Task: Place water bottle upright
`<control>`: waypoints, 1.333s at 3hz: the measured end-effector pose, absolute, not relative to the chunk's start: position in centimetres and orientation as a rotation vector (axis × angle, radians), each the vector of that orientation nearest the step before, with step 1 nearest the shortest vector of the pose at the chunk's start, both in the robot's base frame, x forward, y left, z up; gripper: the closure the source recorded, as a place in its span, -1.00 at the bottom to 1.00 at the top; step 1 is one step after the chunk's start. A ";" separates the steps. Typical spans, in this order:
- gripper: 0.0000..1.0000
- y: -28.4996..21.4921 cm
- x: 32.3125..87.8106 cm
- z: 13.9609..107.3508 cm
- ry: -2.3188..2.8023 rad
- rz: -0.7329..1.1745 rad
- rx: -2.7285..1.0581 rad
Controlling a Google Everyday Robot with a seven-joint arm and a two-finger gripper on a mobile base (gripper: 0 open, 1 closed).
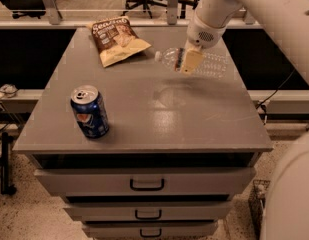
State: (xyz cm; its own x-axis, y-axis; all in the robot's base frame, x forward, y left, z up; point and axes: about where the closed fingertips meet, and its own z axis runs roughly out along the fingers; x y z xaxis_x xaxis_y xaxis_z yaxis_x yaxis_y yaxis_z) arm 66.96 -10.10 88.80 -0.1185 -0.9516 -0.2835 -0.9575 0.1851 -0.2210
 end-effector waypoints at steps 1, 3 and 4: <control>1.00 -10.8 65.7 92.9 1.948 0.287 -1.686; 1.00 -14.3 64.6 94.4 1.665 0.720 -1.379; 1.00 -15.7 63.5 95.5 1.479 0.870 -1.228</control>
Offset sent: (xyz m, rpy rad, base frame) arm -0.0349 -0.0618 0.0945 0.9068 -0.0011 0.0852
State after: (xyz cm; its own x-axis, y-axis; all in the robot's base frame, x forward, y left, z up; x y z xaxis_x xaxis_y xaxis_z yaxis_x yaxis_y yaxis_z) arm 63.52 -15.66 95.48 -0.0006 -0.2634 -0.9647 -0.9712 0.2300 -0.0622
